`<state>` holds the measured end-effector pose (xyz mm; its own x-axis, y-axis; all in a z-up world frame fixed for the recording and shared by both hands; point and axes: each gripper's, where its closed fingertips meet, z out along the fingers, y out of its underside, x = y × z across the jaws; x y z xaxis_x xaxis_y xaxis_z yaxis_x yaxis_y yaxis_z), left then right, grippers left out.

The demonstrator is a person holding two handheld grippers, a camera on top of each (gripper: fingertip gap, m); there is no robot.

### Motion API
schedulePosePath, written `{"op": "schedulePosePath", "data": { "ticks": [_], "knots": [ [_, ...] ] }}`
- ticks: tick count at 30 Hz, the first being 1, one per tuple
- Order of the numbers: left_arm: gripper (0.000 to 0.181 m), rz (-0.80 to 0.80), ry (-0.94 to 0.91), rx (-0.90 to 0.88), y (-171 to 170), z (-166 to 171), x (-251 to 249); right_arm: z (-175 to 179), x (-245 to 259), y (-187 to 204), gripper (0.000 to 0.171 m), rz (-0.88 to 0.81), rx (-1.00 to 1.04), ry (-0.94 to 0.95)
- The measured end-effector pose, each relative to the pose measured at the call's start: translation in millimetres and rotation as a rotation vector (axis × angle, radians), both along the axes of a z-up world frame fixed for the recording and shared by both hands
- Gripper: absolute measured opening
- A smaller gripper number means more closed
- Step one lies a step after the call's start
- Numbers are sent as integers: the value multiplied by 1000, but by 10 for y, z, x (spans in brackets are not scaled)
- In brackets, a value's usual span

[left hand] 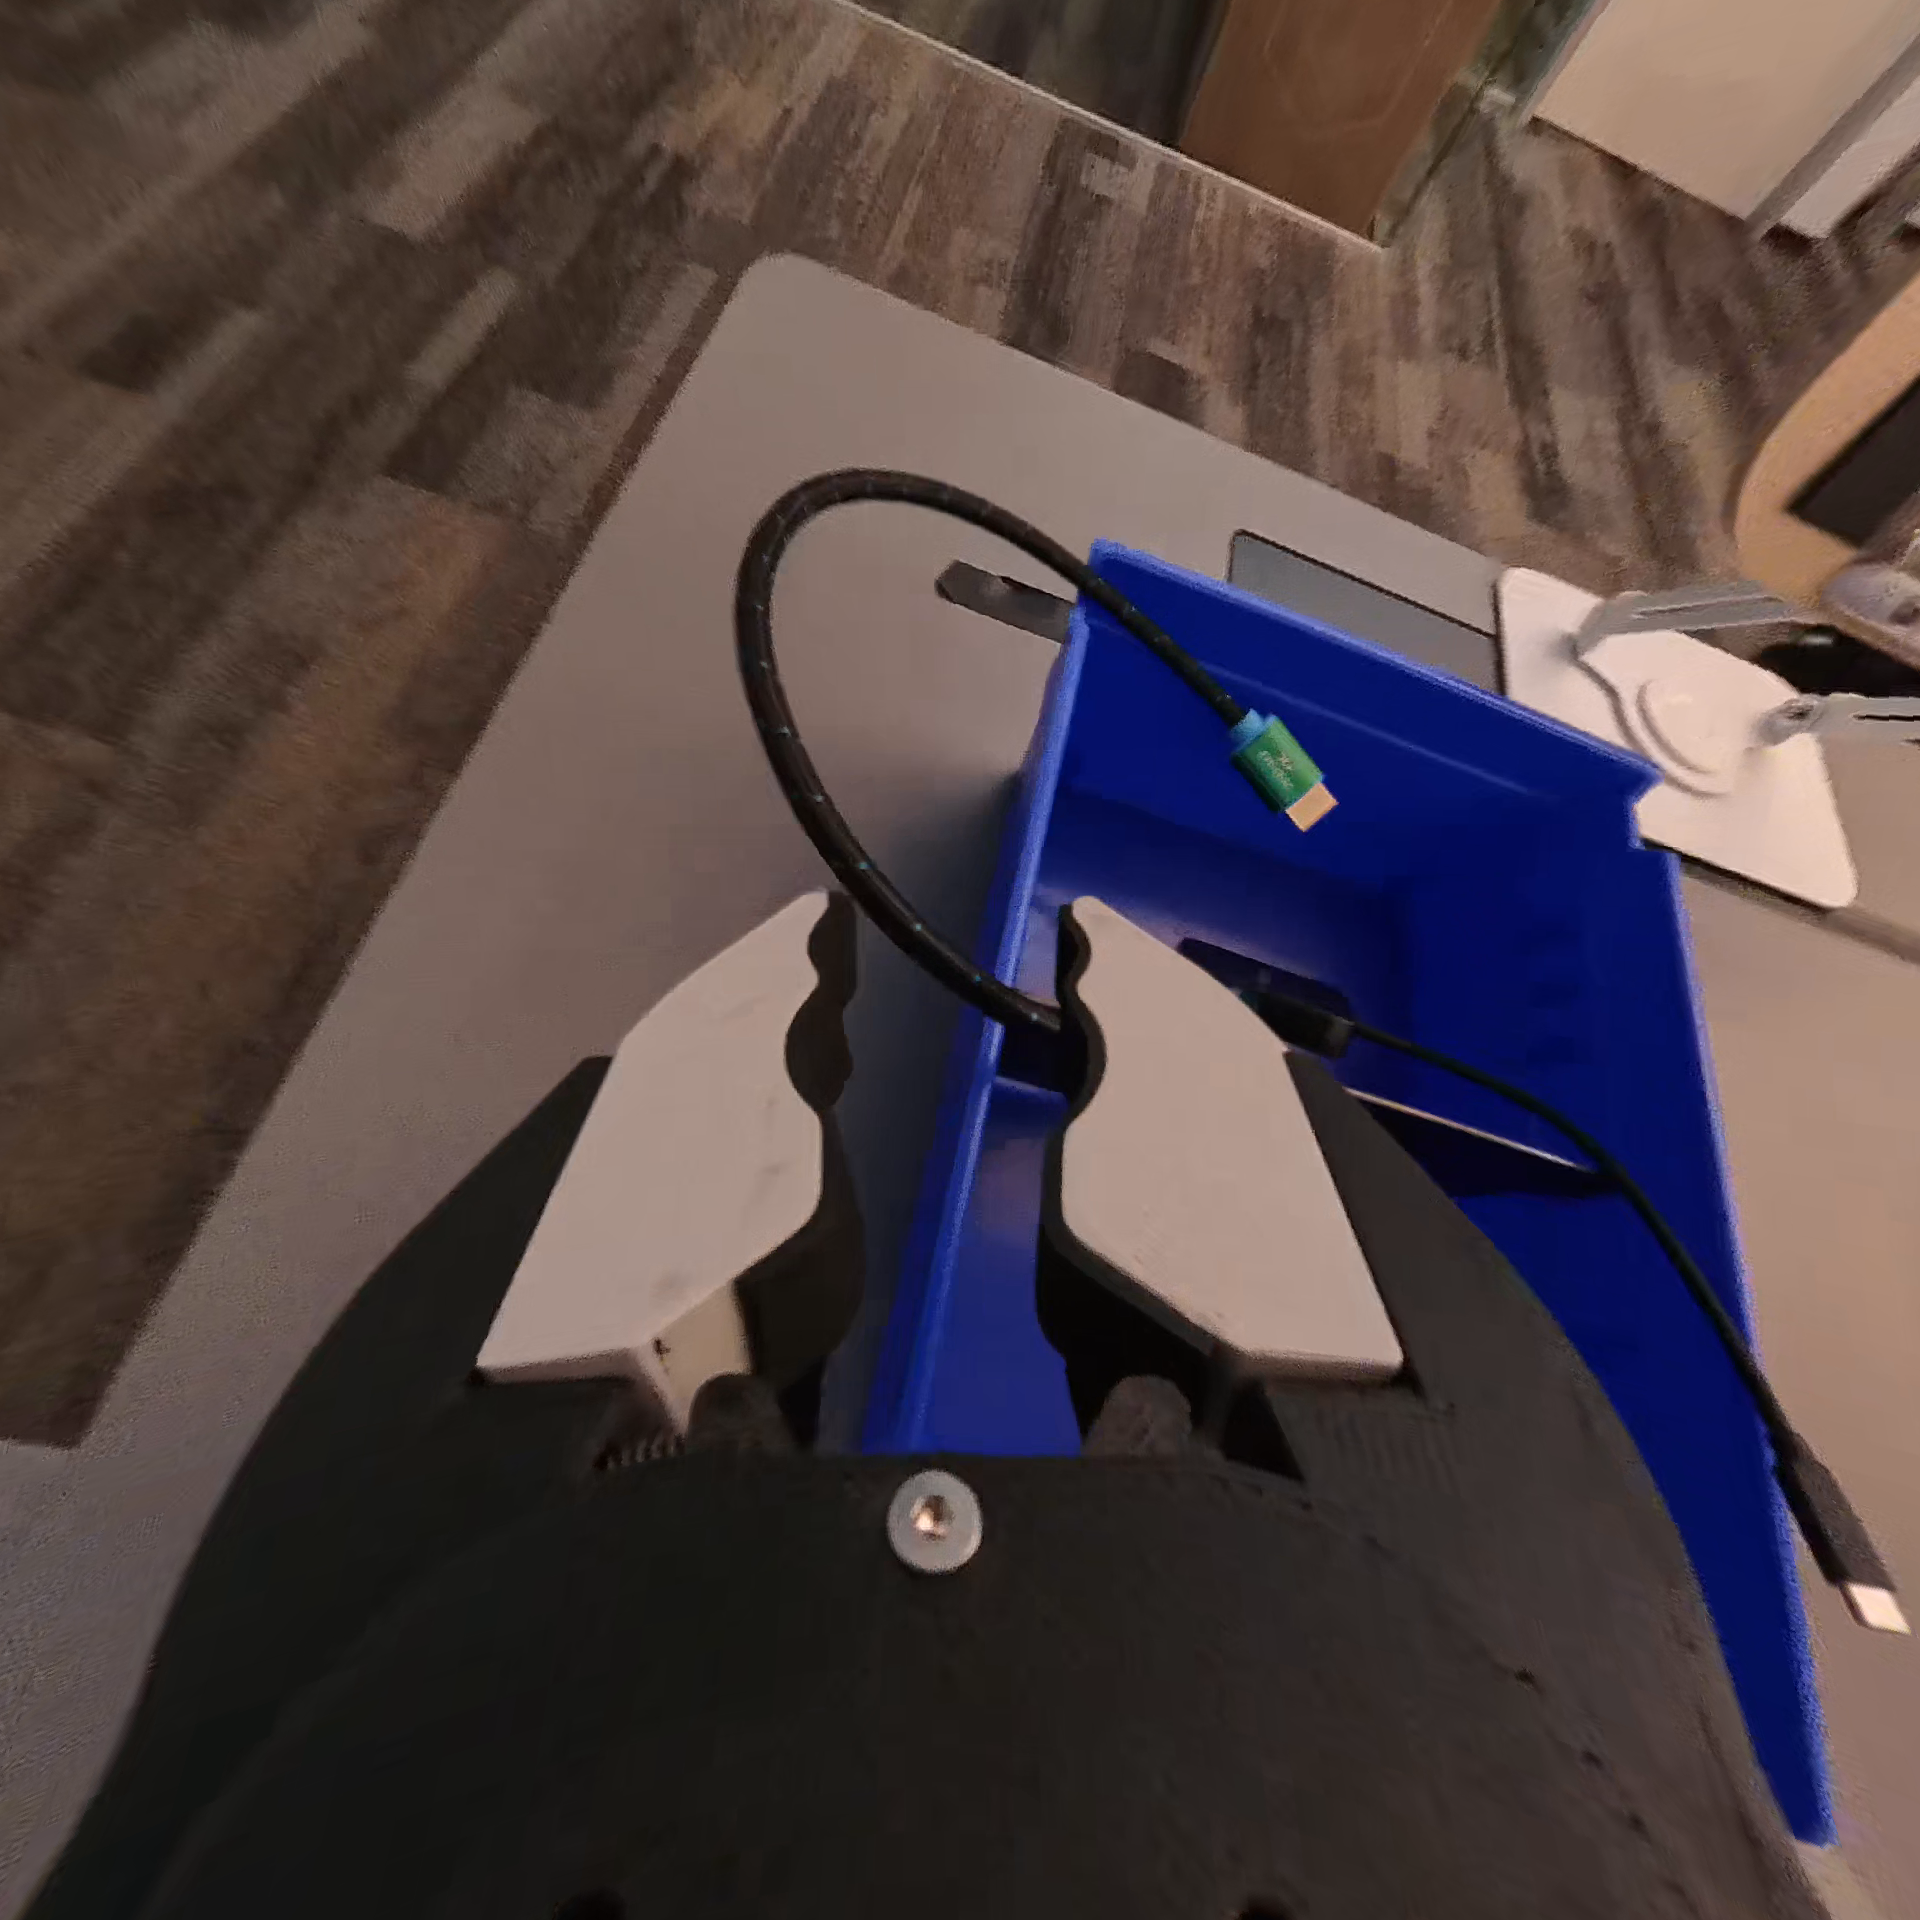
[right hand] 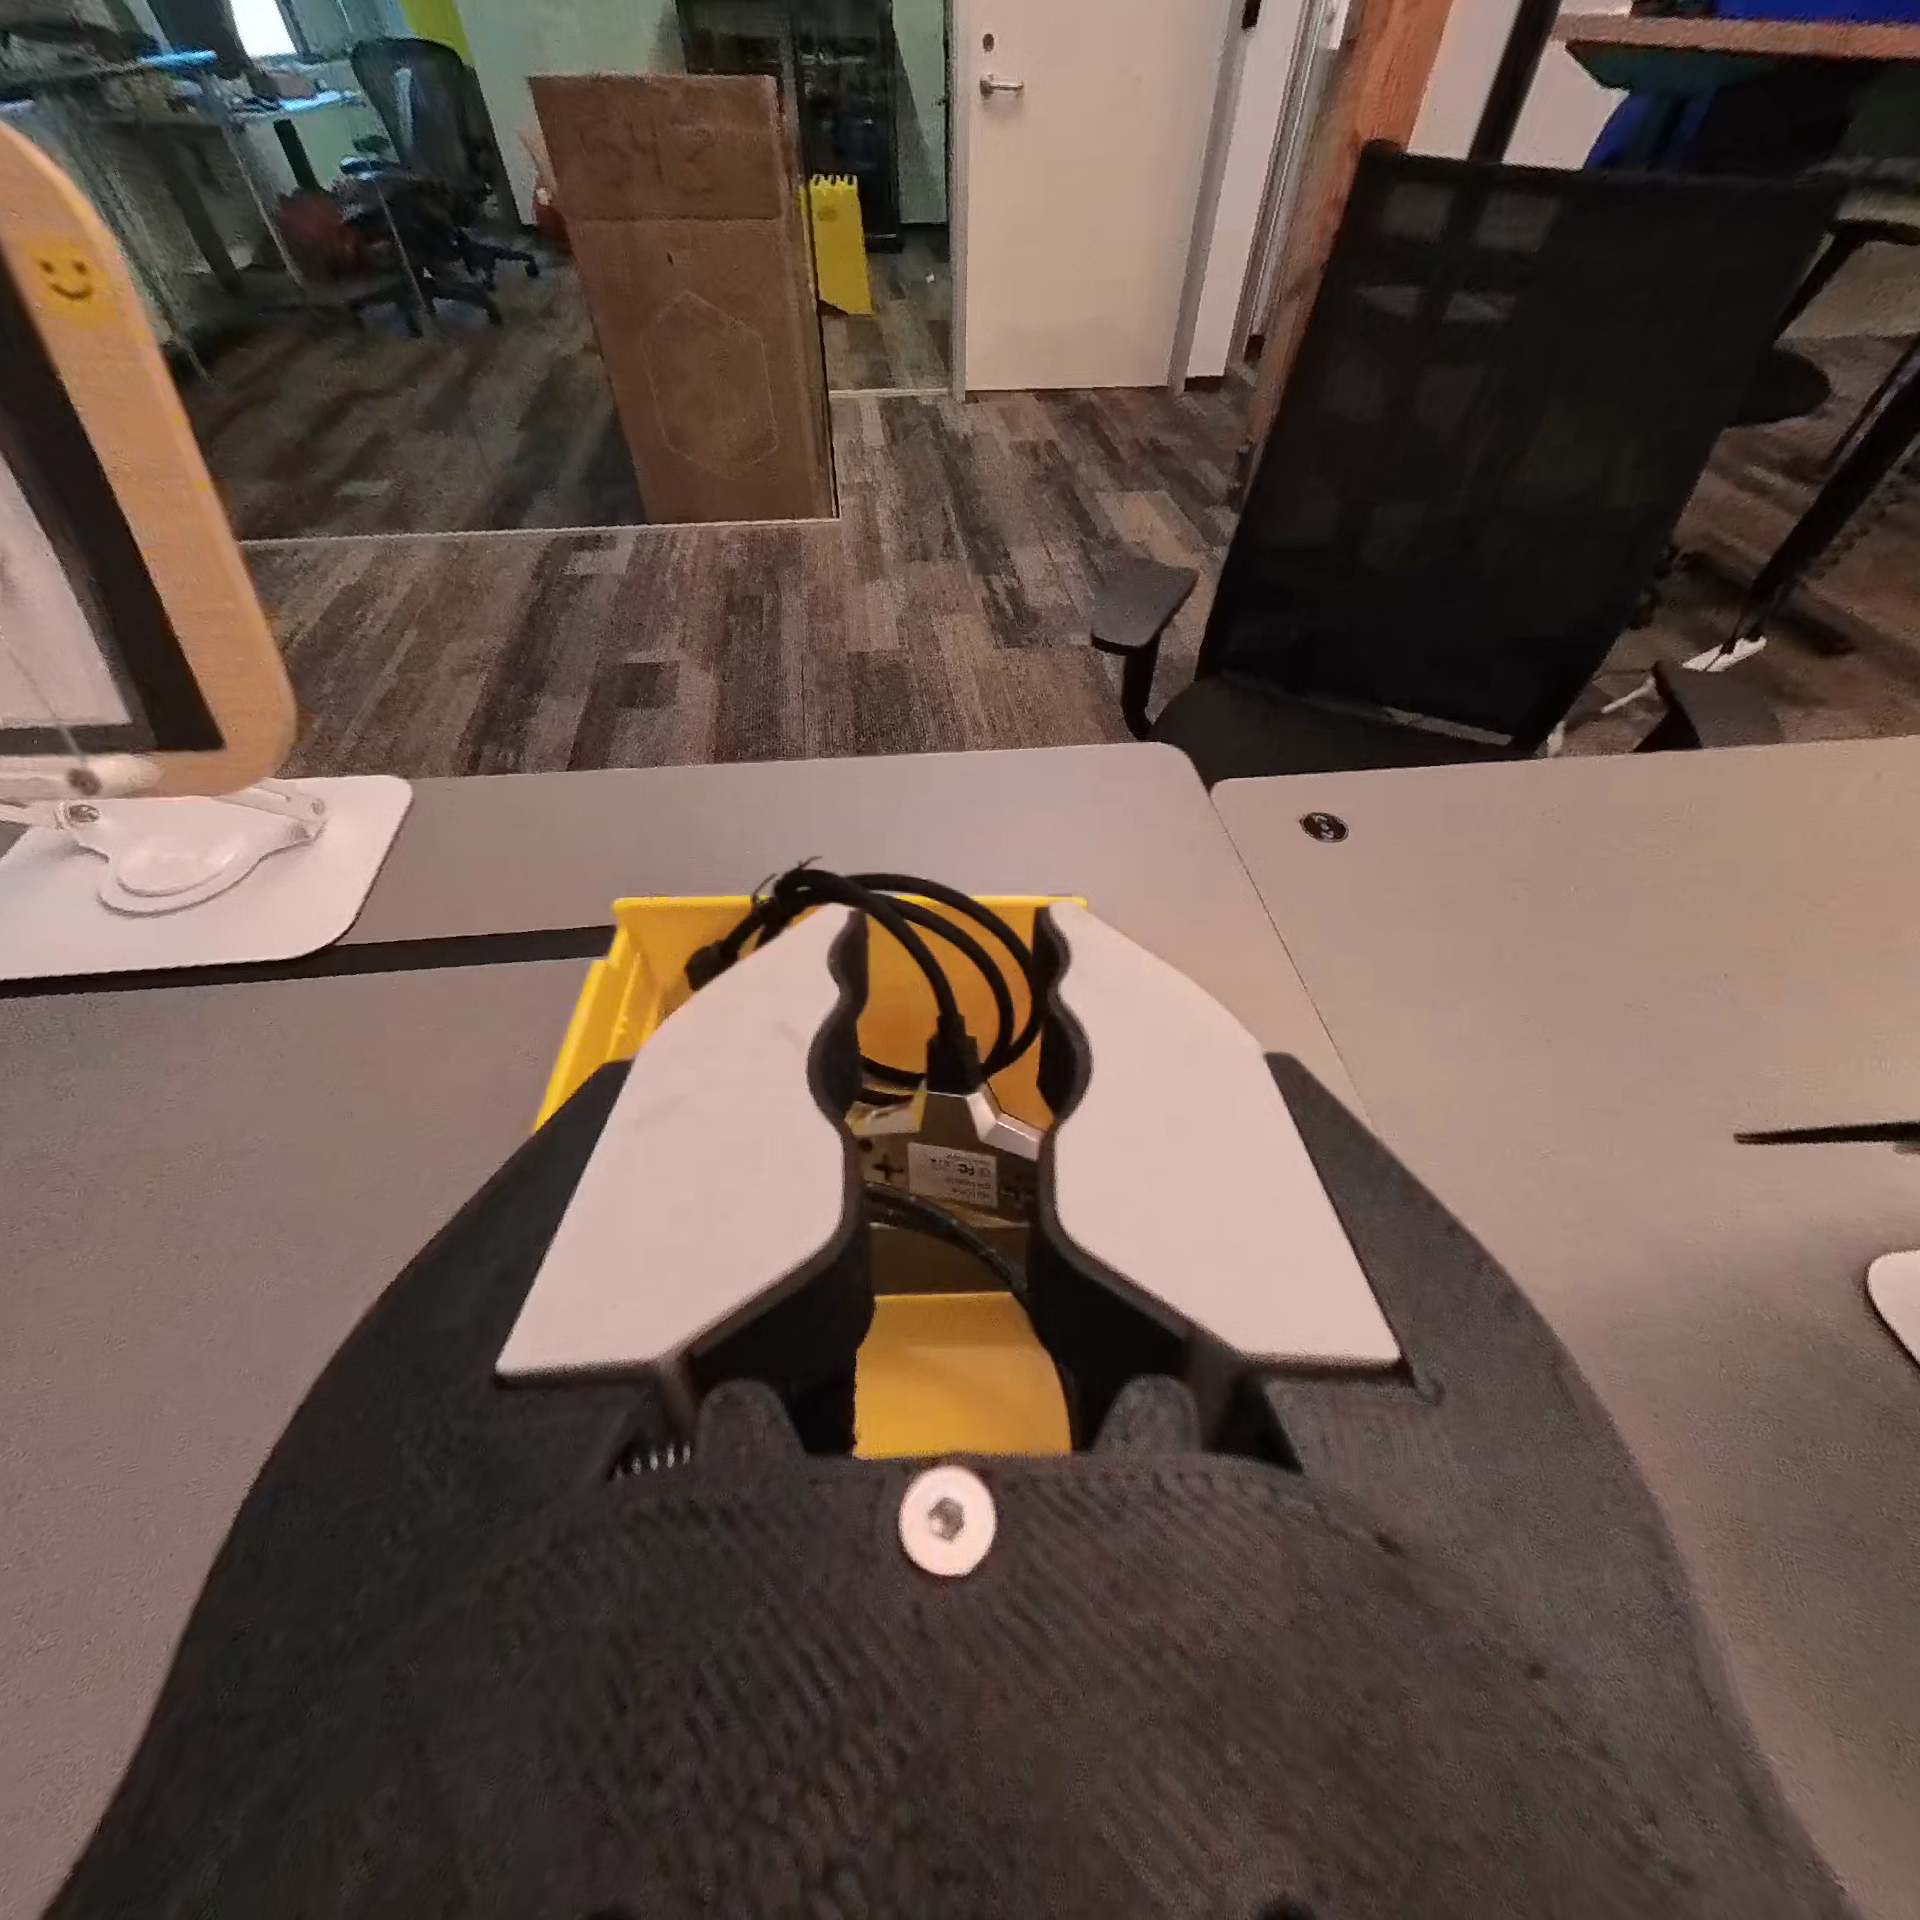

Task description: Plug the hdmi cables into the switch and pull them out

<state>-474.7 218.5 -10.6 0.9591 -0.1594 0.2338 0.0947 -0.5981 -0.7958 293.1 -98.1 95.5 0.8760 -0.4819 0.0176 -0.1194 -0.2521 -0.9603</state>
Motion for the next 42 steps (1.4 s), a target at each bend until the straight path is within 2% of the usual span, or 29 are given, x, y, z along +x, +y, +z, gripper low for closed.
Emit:
{"op": "schedulePosePath", "data": {
  "ticks": [2,4,10,12,18,20,23,26,29,34,38,39,40,41,42],
  "knots": [
    [36,-29,-50,-23,36,-84,65,37,-125,83,31,21,-18,-42],
    [15,-71,-71,10,60,-38,126,63,-247,165,31,48,-31,-75],
    [8,-347,-285,270,-97,660,751,191,-717,430,31,159,-34,-185],
    [7,-417,-262,334,-184,818,942,228,-930,539,31,207,-34,-238],
    [6,-492,-129,515,-464,1248,1309,176,-1691,897,31,375,-72,-385],
    [5,-531,-113,560,-624,1398,1425,128,-2124,1038,31,500,-42,-388],
    [6,-585,-78,630,-901,1620,1598,91,-3088,1142,31,822,97,-314],
    [6,-654,-52,694,-1240,1817,1811,-46,-4056,1046,38,1144,187,-198],
    [6,-702,5,752,-1567,1949,2022,-242,-4730,978,45,1325,184,-115],
    [6,-813,32,780,-2064,1980,2462,-554,-5257,1085,71,1329,106,-45],
    [6,-876,76,788,-2283,1893,2774,-766,-5190,1316,74,1148,29,-69],
    [6,-885,82,790,-2316,1876,2830,-866,-5128,1397,72,1106,-15,-95],
    [6,-892,94,794,-2337,1859,2872,-983,-5071,1447,58,1086,-79,-110],
    [6,-899,109,796,-2350,1840,2903,-1036,-4999,1495,29,1072,-104,-142],
    [6,-909,122,804,-2361,1828,2928,-1028,-4963,1518,25,1093,-85,-164]
  ]
}}
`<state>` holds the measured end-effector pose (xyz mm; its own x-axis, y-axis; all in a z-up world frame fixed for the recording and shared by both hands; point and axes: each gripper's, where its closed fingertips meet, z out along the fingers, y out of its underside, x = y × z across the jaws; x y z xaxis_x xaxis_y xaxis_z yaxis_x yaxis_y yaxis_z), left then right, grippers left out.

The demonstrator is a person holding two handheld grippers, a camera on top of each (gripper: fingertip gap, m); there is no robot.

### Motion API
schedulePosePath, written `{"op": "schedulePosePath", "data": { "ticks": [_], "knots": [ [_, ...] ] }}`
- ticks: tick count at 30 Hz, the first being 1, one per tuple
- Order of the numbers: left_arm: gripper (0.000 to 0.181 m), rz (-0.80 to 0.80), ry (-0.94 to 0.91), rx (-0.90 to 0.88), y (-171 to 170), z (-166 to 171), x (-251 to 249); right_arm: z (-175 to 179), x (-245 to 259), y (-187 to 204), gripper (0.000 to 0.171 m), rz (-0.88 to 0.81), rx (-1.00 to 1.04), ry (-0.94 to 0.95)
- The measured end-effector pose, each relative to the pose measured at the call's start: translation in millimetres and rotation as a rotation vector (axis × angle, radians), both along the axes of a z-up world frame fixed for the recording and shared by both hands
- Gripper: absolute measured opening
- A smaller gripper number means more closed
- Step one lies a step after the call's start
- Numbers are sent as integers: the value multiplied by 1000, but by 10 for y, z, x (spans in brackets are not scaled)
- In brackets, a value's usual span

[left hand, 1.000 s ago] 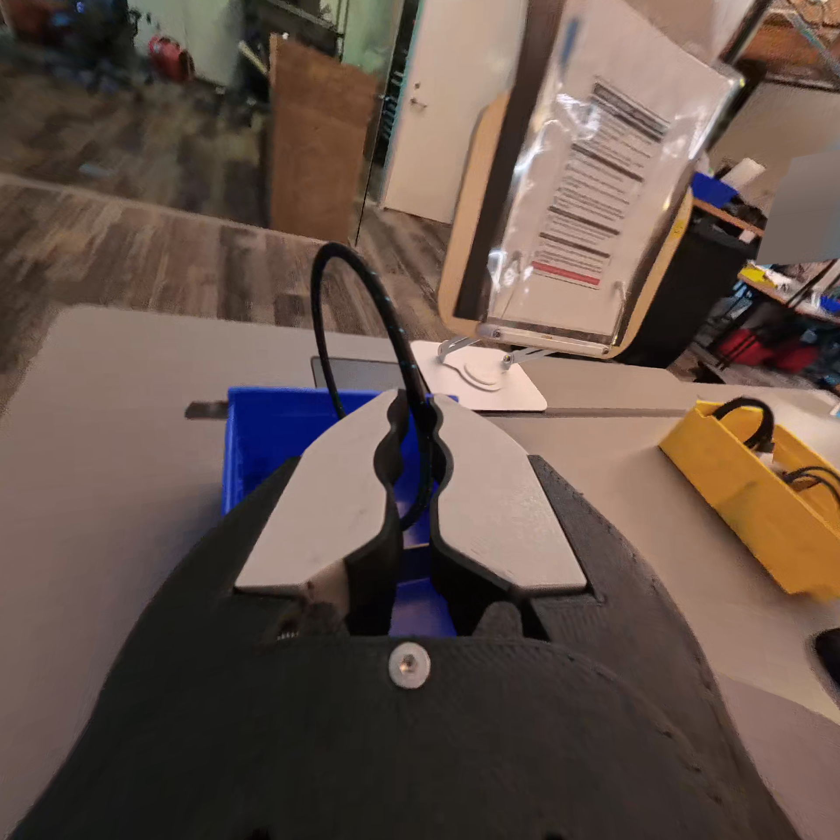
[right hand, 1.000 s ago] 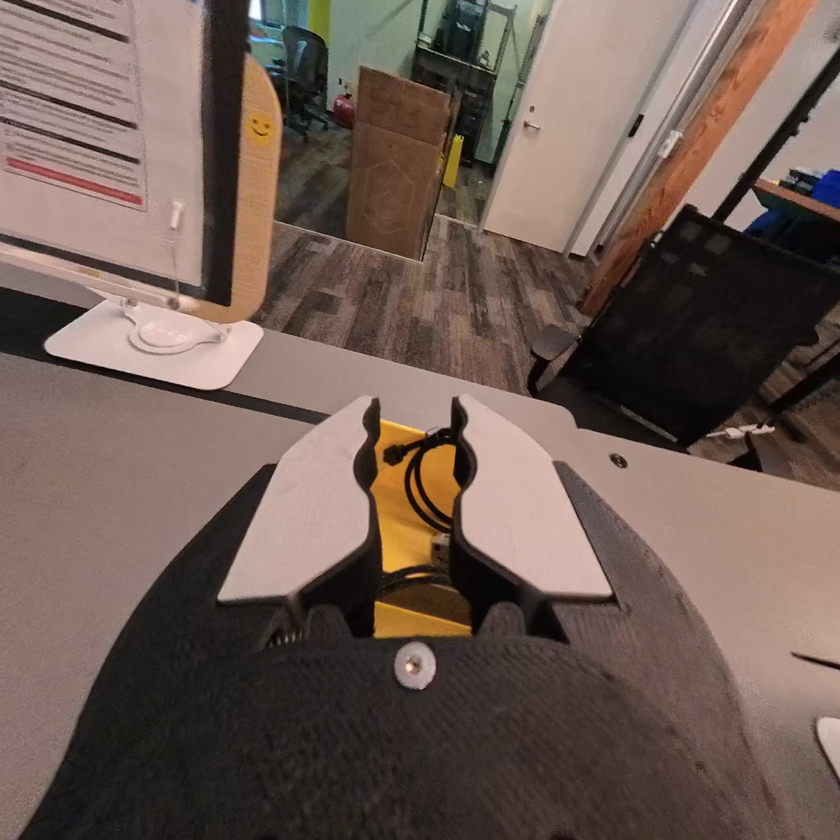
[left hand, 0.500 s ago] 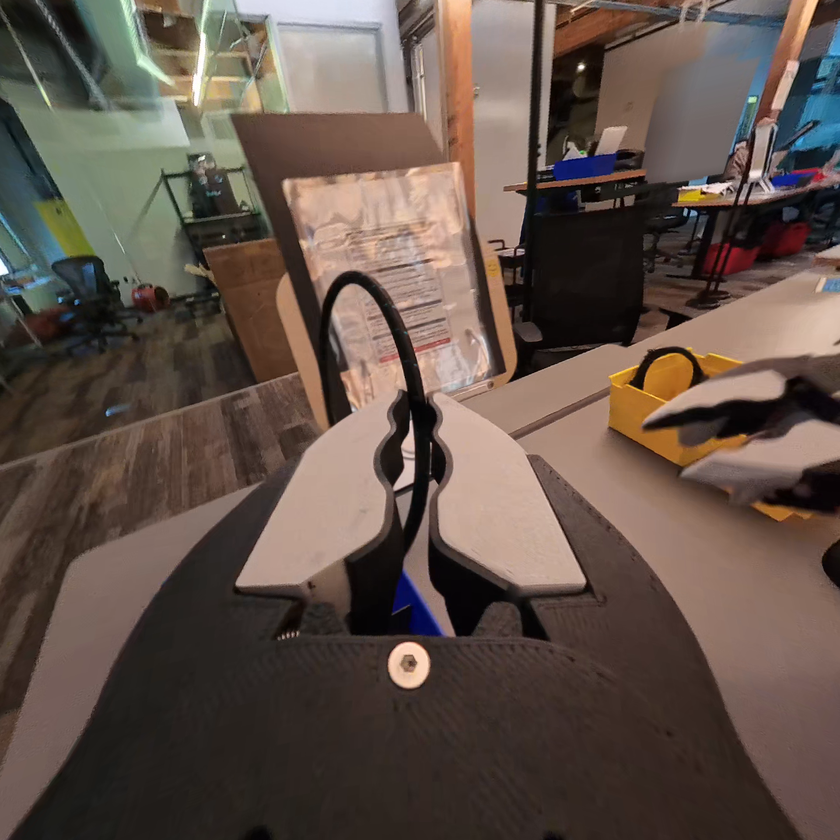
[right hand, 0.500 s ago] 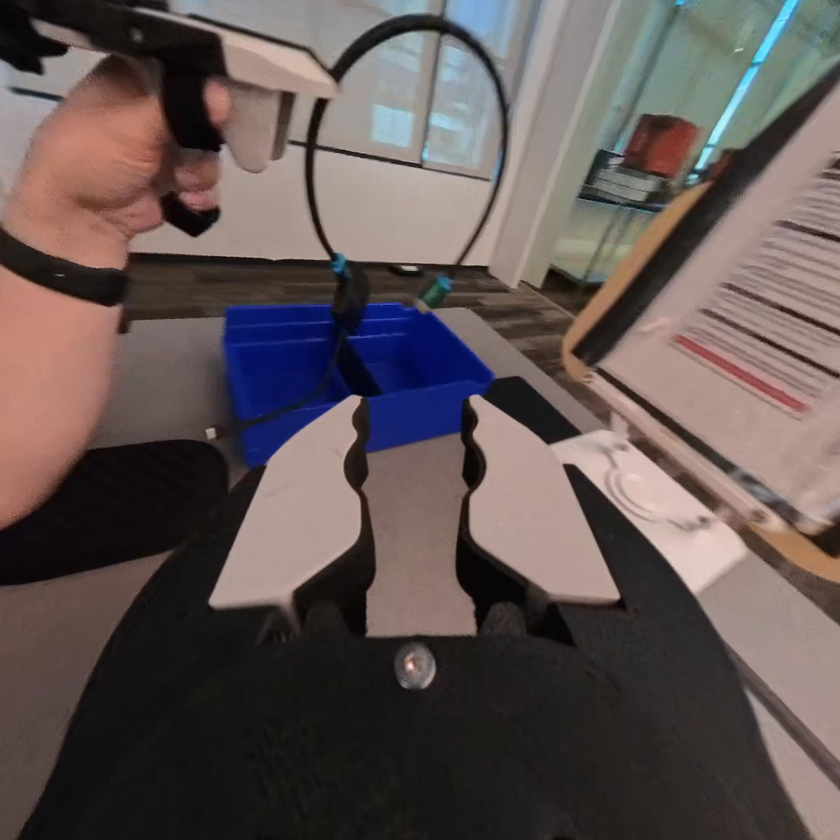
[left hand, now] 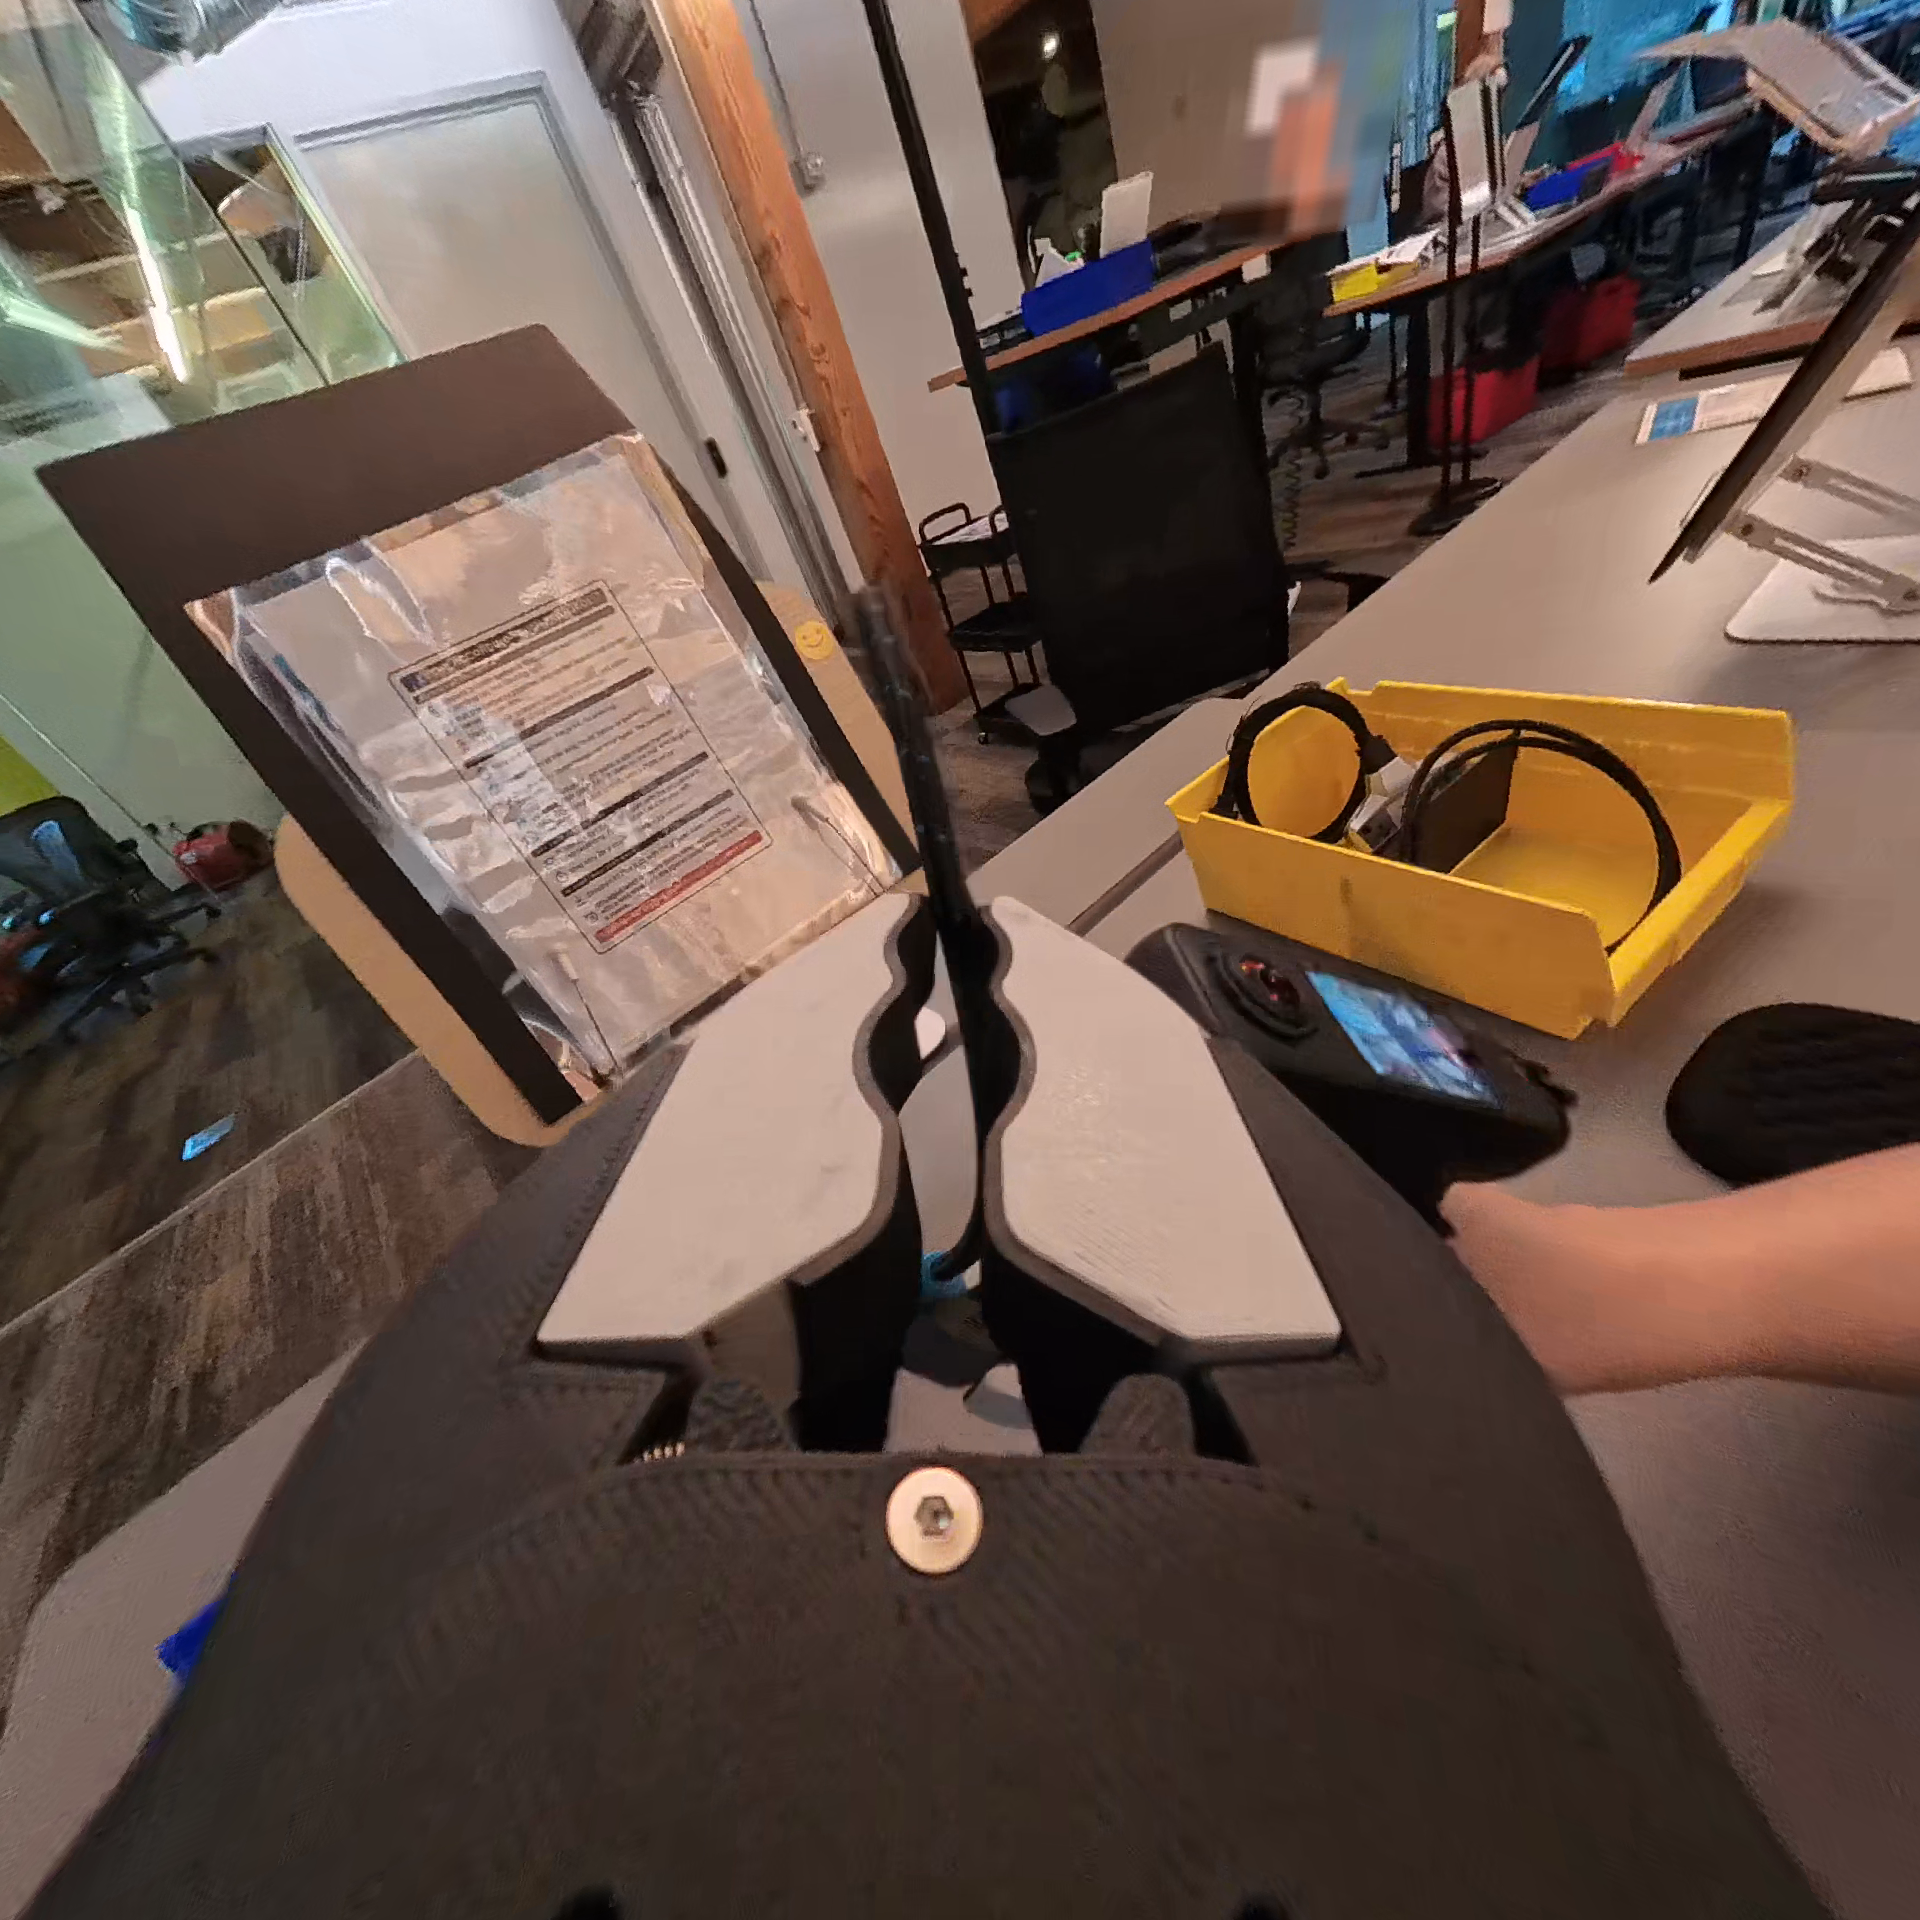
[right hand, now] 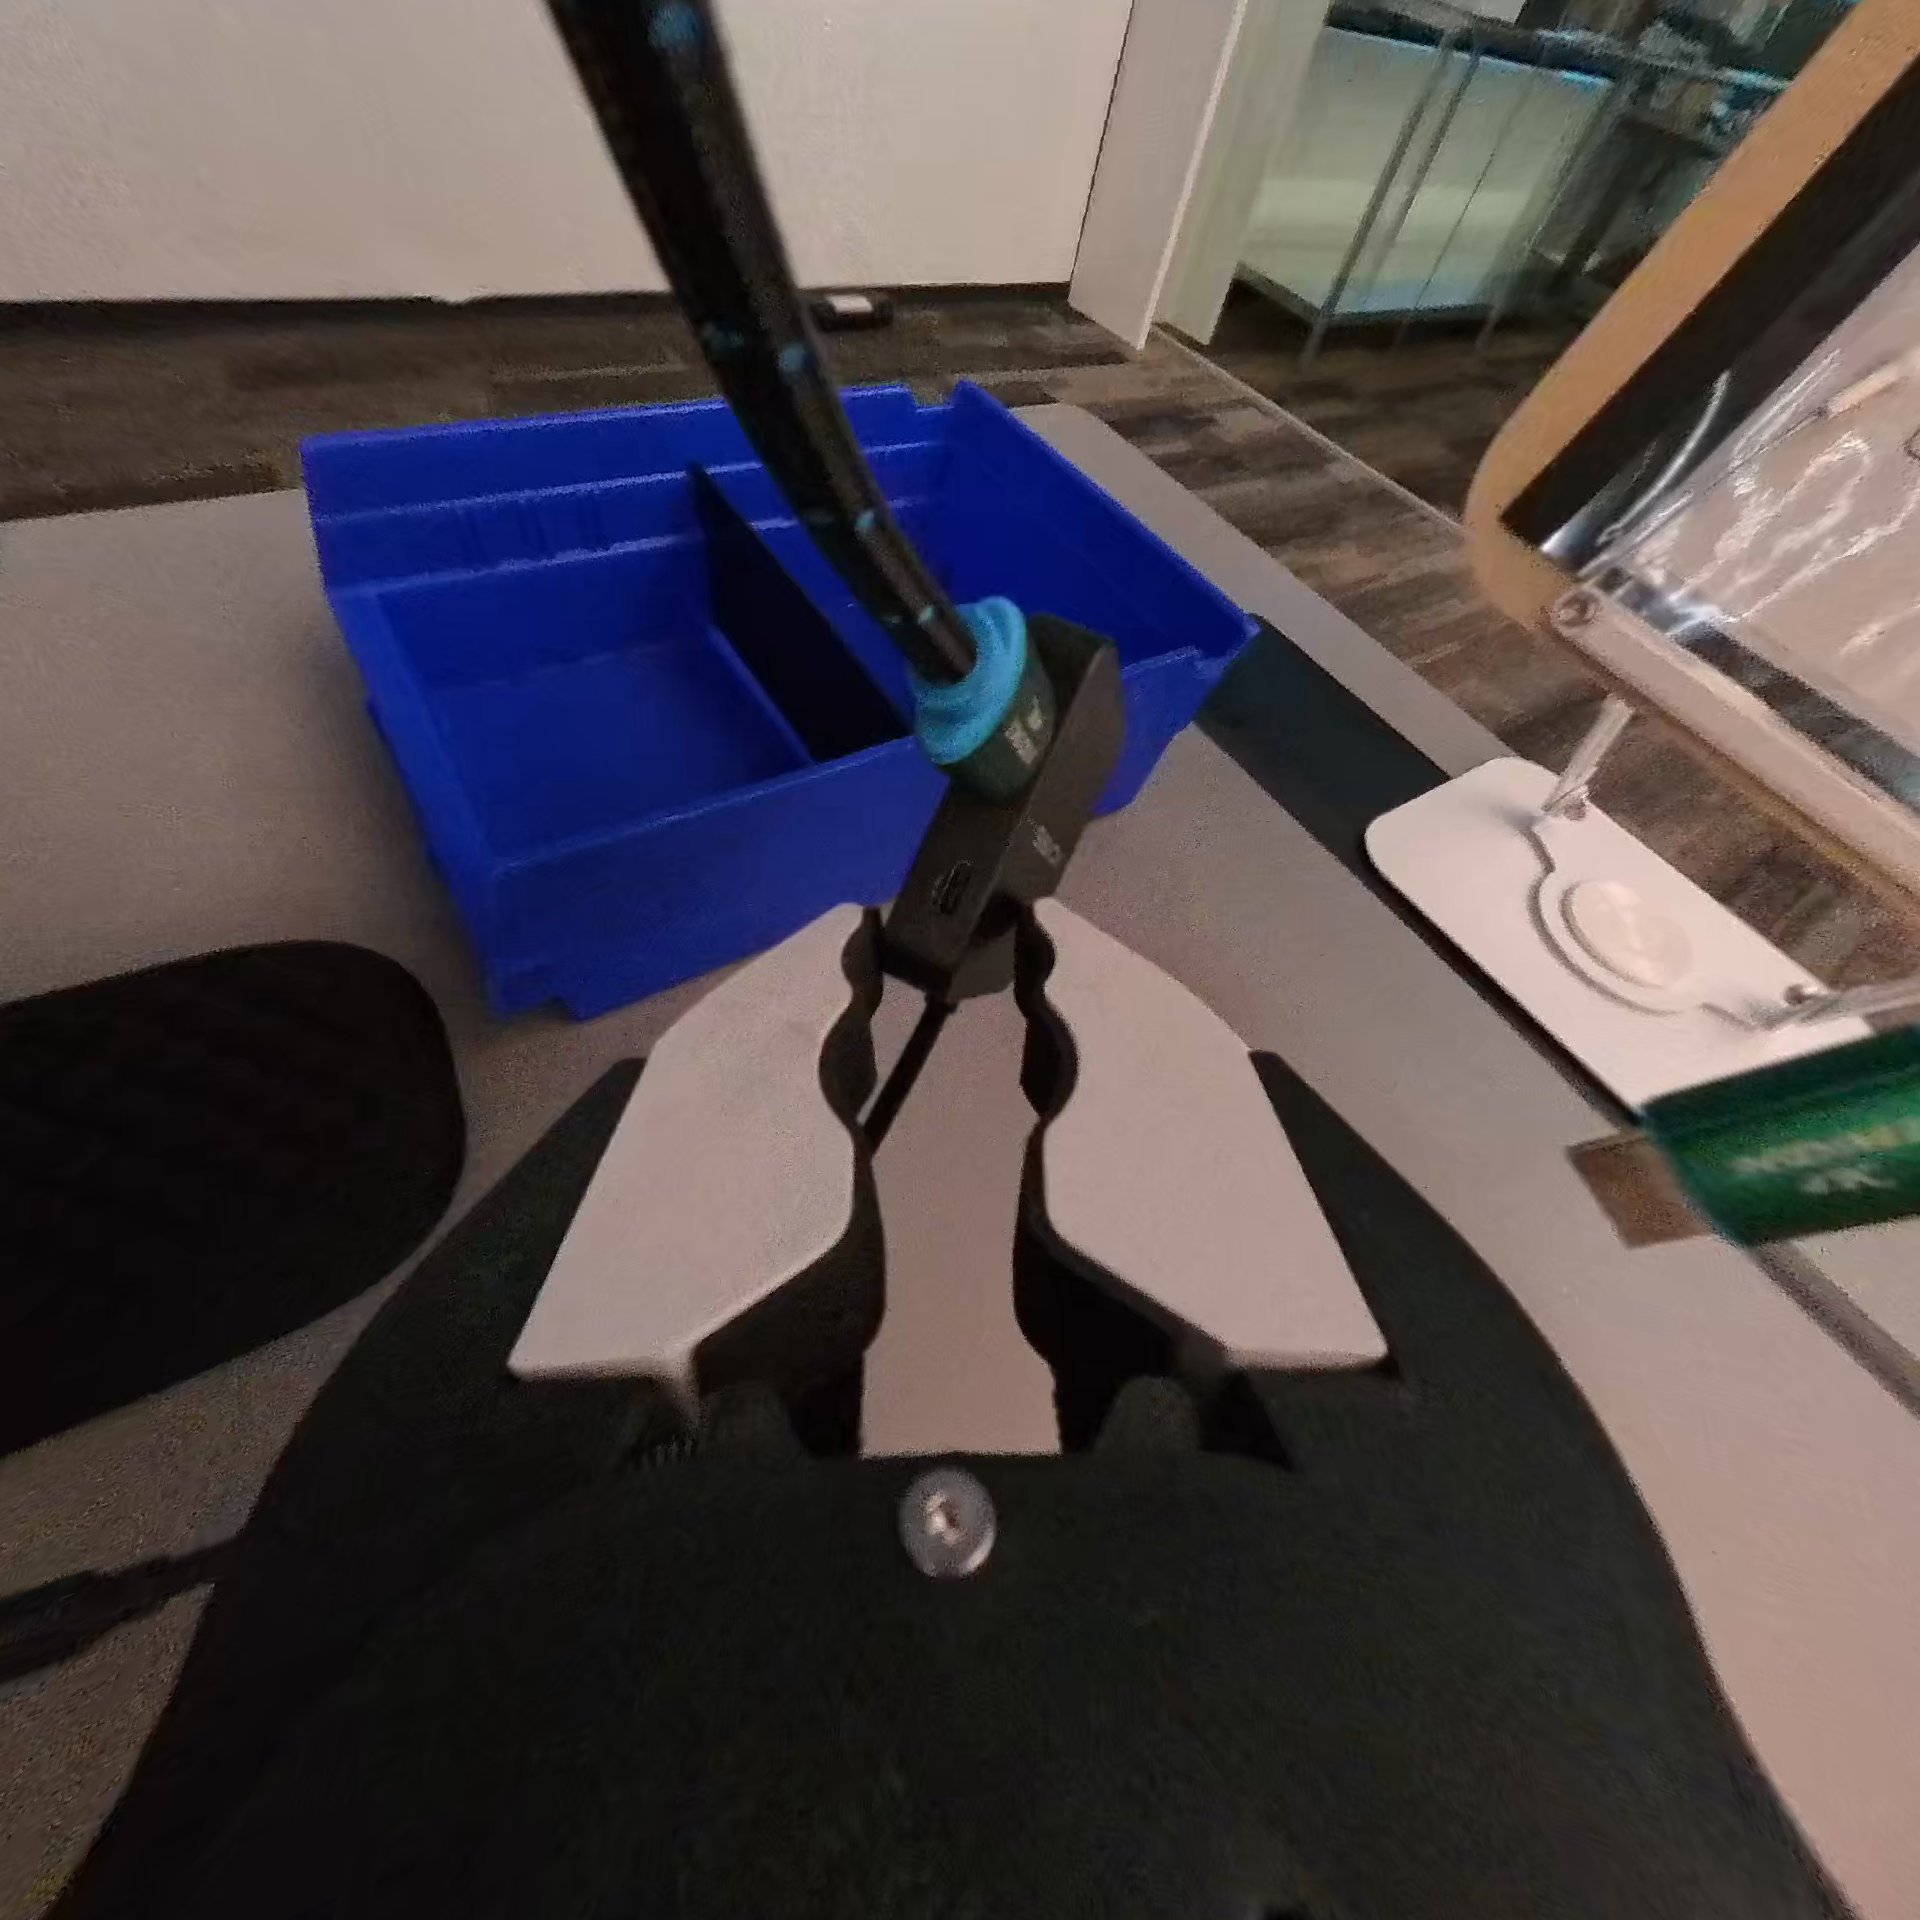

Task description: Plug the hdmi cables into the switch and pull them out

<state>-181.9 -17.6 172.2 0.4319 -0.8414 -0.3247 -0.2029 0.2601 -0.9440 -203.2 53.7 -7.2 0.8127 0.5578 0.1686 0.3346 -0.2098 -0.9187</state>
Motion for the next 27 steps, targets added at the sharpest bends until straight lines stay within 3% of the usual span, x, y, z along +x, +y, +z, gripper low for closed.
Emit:
{"op": "schedulePosePath", "data": {
  "ticks": [4,7,9,13,19,23,26,27],
  "knots": [
    [14,1,-79,59,73,109,-45,159,275,26,15,30,92,-25],
    [41,-61,-134,39,126,181,-162,341,486,-29,15,67,98,9],
    [46,-164,-124,-19,119,132,-199,499,575,-128,15,144,118,70],
    [46,-424,-69,-148,53,-103,-142,733,819,-280,15,193,152,158],
    [56,-510,67,-279,233,-682,278,1027,822,-577,15,404,163,399],
    [42,-698,60,-345,-46,-755,476,1072,692,-808,15,568,194,417],
    [16,-769,121,-260,-231,-815,515,1059,660,-882,15,607,250,386],
    [15,-763,137,-215,-251,-823,523,1057,678,-891,16,615,273,379]
  ]
}}
